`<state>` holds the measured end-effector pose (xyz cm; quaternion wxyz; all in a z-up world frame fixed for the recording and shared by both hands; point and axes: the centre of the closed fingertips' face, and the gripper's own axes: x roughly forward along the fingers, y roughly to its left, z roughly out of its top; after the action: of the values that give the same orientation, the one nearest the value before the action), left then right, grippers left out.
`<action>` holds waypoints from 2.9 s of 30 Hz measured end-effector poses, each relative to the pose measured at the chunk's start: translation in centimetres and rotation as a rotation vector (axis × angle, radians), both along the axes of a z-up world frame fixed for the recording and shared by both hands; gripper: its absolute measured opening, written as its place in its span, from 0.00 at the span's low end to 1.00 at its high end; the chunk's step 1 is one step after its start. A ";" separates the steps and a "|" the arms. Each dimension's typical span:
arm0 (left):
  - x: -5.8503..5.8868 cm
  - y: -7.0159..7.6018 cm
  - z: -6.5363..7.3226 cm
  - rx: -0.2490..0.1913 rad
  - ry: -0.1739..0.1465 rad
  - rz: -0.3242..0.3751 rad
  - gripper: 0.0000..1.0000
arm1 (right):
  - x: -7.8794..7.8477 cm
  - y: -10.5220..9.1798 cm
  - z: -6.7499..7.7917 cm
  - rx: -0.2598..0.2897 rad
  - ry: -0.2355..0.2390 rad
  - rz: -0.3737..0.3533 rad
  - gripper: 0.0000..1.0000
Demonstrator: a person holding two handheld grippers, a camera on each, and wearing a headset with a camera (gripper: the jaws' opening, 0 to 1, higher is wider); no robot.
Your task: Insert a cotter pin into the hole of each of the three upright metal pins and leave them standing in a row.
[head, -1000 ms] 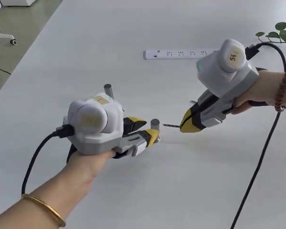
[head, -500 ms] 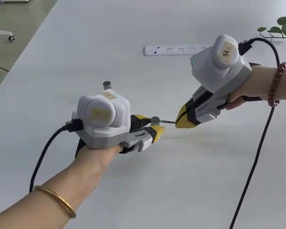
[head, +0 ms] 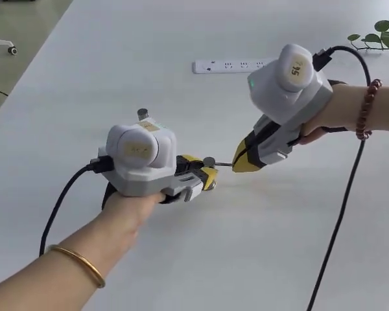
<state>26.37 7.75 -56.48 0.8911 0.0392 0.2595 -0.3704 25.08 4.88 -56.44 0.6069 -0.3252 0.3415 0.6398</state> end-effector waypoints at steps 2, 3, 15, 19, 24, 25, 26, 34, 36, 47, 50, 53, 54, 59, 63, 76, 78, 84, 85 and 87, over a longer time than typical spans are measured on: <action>0.0 0.0 -0.1 -0.002 0.002 0.009 0.12 | 0.0 0.1 0.0 -0.001 -0.003 0.001 0.00; 0.0 -0.1 -0.3 -0.008 0.005 0.014 0.12 | 0.0 0.2 0.0 -0.004 -0.006 0.005 0.00; -0.1 -0.2 -0.9 -0.047 0.034 0.044 0.13 | 0.0 1.4 -0.1 -0.013 -0.019 0.020 0.00; -0.1 -0.2 -1.1 -0.062 0.043 0.058 0.13 | 0.1 1.6 -0.1 -0.013 -0.016 0.015 0.00; -0.1 -0.1 -1.4 -0.091 0.060 0.091 0.13 | -0.1 1.8 -0.1 -0.012 -0.012 0.008 0.00; -0.1 -0.1 -1.5 -0.096 0.065 0.098 0.13 | -0.2 1.9 -0.1 -0.011 -0.012 0.007 0.00; -0.1 0.0 -1.5 -0.103 0.071 0.107 0.14 | -0.2 1.9 -0.1 -0.011 -0.012 0.003 0.00; -0.3 0.0 -1.8 -0.103 0.071 0.135 0.13 | -0.2 2.5 -0.1 -0.009 0.000 -0.020 0.00; -0.3 0.0 -1.9 -0.103 0.071 0.139 0.13 | 0.0 2.6 -0.2 -0.010 0.010 -0.031 0.00; -0.4 0.1 -2.0 -0.103 0.070 0.155 0.13 | -0.1 1.9 0.2 0.020 0.030 -0.082 0.07; -0.4 0.1 -2.0 -0.102 0.070 0.159 0.13 | -0.1 1.5 0.5 0.025 0.037 -0.092 0.05; -0.4 0.2 -2.1 -0.103 0.069 0.163 0.13 | -0.3 1.3 0.9 0.043 0.066 -0.119 0.01; -0.4 0.2 -2.1 -0.104 0.070 0.165 0.13 | -0.1 1.2 0.9 0.046 0.057 -0.119 0.00; -0.4 0.2 -2.1 -0.103 0.069 0.164 0.13 | -0.2 1.5 0.7 0.041 0.052 -0.103 0.00; -0.4 0.2 -2.1 -0.106 0.070 0.164 0.13 | -0.1 1.9 0.7 0.046 0.049 -0.099 0.00; -0.4 0.3 -2.1 -0.106 0.073 0.166 0.13 | -0.2 2.0 0.6 0.037 0.032 -0.068 0.00; -0.4 0.3 -2.1 -0.105 0.074 0.166 0.13 | -0.2 2.0 0.6 0.036 0.030 -0.071 0.00; -0.5 0.2 -2.1 -0.104 0.073 0.160 0.14 | -0.1 2.1 0.6 0.040 0.025 -0.082 0.01; -0.5 0.3 -2.0 -0.104 0.070 0.161 0.15 | 0.0 2.2 0.6 0.039 0.023 -0.087 0.03; -0.3 0.5 -1.9 -0.089 0.059 0.164 0.20 | 0.1 2.3 0.7 0.041 0.022 -0.092 0.06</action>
<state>26.02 8.23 -58.39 0.9112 -0.0325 0.2711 -0.3083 25.16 7.17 -55.76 0.6383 -0.2895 0.3496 0.6218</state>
